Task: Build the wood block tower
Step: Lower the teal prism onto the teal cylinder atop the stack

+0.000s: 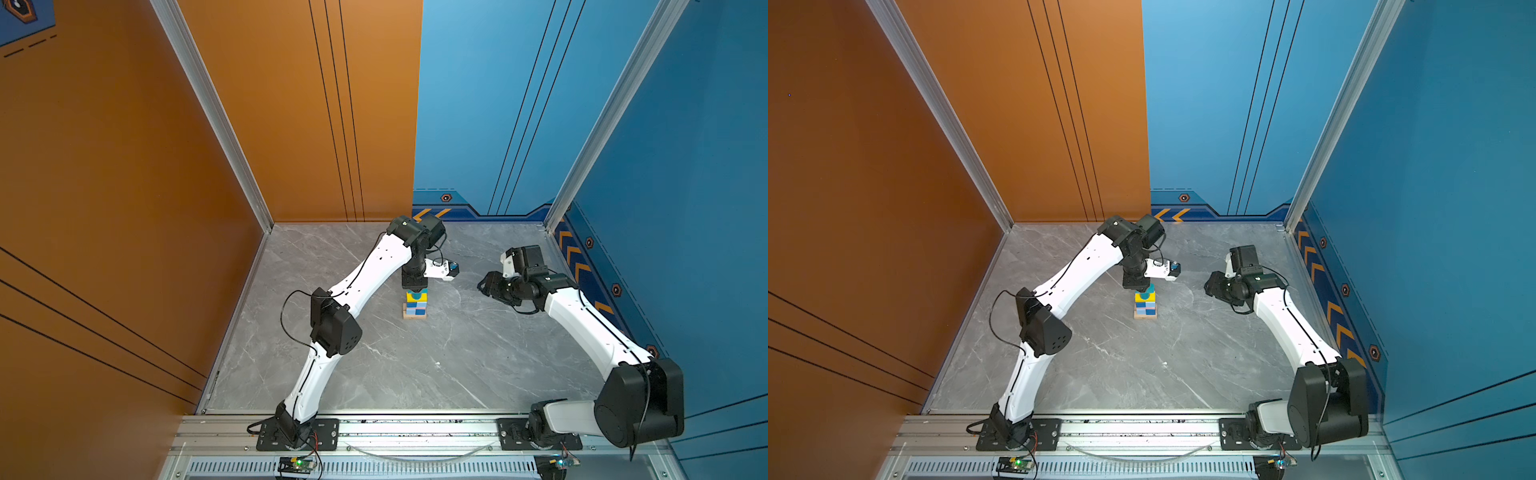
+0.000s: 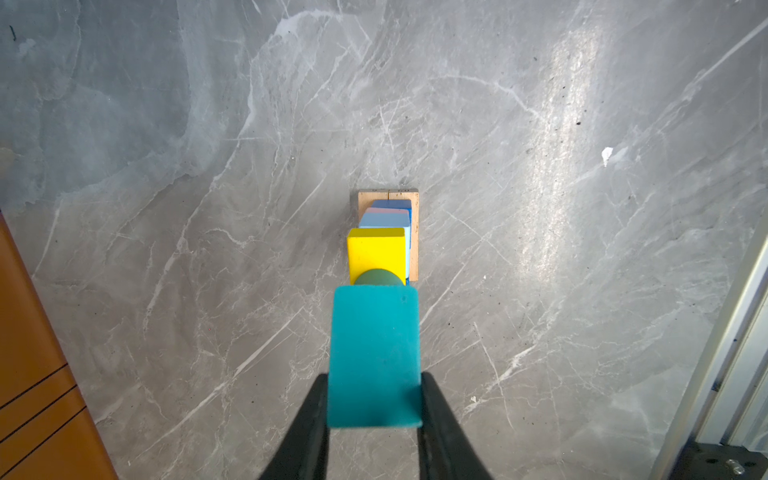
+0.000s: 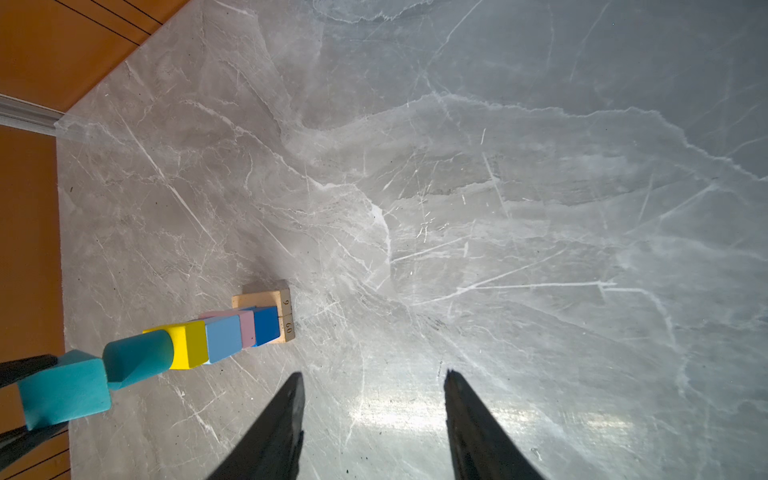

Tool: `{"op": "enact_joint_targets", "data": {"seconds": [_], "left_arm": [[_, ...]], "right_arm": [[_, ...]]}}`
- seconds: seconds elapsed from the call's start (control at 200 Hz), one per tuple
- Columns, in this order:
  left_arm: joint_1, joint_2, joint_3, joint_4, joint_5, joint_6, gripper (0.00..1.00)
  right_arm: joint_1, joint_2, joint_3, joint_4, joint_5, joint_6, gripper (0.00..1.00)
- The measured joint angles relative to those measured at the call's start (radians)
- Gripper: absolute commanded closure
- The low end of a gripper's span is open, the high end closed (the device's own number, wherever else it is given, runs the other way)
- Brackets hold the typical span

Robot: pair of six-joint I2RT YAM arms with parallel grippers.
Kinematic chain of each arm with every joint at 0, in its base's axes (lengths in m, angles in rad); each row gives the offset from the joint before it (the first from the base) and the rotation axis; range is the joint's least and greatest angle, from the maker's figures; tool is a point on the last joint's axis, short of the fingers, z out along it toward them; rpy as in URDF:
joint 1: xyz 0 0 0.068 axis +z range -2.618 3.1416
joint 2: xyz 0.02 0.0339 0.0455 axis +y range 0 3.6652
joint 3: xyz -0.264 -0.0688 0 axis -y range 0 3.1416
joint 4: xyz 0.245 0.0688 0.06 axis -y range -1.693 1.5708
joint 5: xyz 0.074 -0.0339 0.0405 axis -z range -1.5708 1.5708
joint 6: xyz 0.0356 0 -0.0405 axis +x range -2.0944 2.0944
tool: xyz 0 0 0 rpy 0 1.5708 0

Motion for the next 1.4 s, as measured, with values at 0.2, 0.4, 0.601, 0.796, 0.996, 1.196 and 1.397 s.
{"op": "enact_joint_targets", "data": {"seconds": [0.2,0.4,0.601,0.796,0.996,1.196,1.397], "left_arm": [[0.0,0.0,0.0,0.0,-0.005,0.0,1.0],[0.0,0.0,0.0,0.0,-0.005,0.0,1.0],[0.0,0.002,-0.003,0.0,-0.005,0.0,0.97],[0.0,0.003,-0.004,0.001,-0.008,0.0,0.94],[0.0,0.011,-0.006,0.007,-0.011,0.0,0.91],[0.0,0.013,-0.006,0.015,-0.012,0.0,0.9],[-0.003,0.013,-0.006,0.016,-0.015,0.0,0.89]], "right_arm": [[0.0,0.0,0.0,0.0,0.0,0.0,0.44],[0.0,0.0,0.0,0.0,0.0,0.0,0.44],[0.0,0.0,0.0,0.0,0.0,0.0,0.44],[0.0,0.0,0.0,0.0,0.0,0.0,0.44],[0.0,0.0,0.0,0.0,0.0,0.0,0.44],[0.0,0.003,0.0,0.001,0.0,0.0,0.44],[0.0,0.003,0.0,0.001,0.0,0.0,0.44]]}}
